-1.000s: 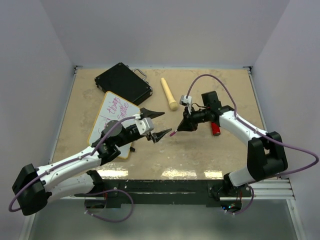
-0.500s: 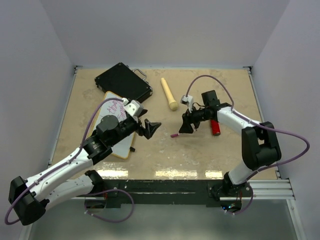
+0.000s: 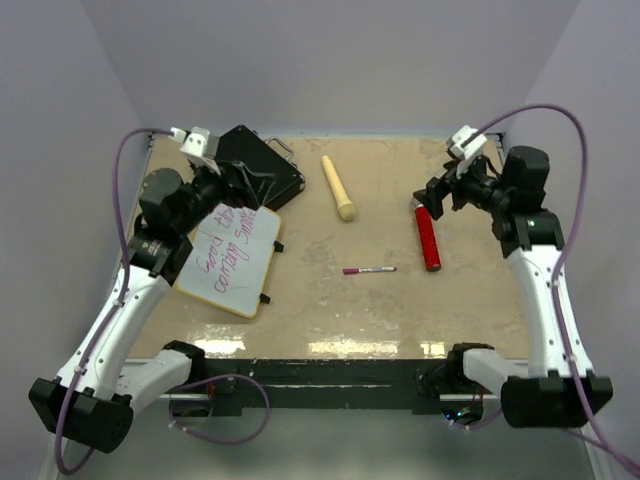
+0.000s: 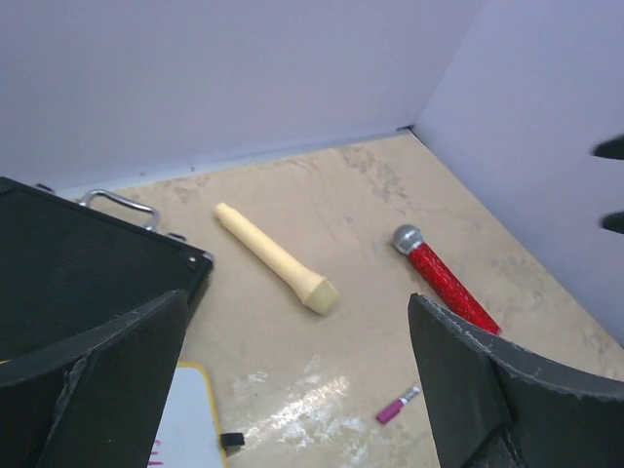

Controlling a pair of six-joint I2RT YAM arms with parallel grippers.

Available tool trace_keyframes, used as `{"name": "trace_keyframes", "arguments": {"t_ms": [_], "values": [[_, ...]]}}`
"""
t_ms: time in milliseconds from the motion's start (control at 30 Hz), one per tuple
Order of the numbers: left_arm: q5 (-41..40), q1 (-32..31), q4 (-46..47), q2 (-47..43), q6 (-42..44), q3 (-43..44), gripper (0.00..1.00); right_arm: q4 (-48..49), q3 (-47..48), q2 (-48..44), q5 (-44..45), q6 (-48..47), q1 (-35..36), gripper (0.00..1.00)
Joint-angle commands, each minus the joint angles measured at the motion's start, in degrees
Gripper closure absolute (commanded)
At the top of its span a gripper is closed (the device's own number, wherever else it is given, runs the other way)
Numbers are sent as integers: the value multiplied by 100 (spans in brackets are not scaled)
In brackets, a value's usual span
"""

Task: Write a sentence on the whiteboard
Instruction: Put down the whiteboard marker at the center of the board, then reset both arms

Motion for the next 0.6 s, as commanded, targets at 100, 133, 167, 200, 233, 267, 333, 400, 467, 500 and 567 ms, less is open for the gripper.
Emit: {"name": "trace_keyframes", "arguments": {"t_ms": [100, 133, 167, 200, 233, 267, 333, 400, 467, 500, 567], "values": [[482, 505, -657, 128, -87, 974, 0, 719, 128, -1280, 1857, 2239, 34, 1], [490, 505, -649, 93, -87, 939, 0, 720, 189, -1298, 1999, 2416, 34, 1], [491, 496, -657, 14, -79, 861, 0, 737, 294, -1315, 2400, 2723, 34, 1], [482, 505, -675, -30, -44, 816, 0, 755, 330, -1368, 2465, 2752, 34, 2], [464, 505, -692, -83, -17, 781, 0, 790, 357, -1386, 2570, 2813, 25, 1], [438, 505, -710, -171, 9, 729, 0, 825, 418, -1386, 2841, 2935, 25, 2], [315, 505, -771, -250, 88, 702, 0, 825, 471, -1386, 2949, 2989, 25, 1], [262, 496, -824, -321, 132, 710, 0, 878, 462, -1403, 3054, 3060, 25, 1], [271, 505, -851, -356, 159, 719, 0, 921, 410, -1438, 3081, 3069, 25, 1], [253, 505, -877, -365, 176, 728, 0, 939, 392, -1456, 3133, 3042, 34, 1], [262, 505, -895, -374, 211, 711, 0, 983, 322, -1517, 3160, 2946, 34, 1]]}}
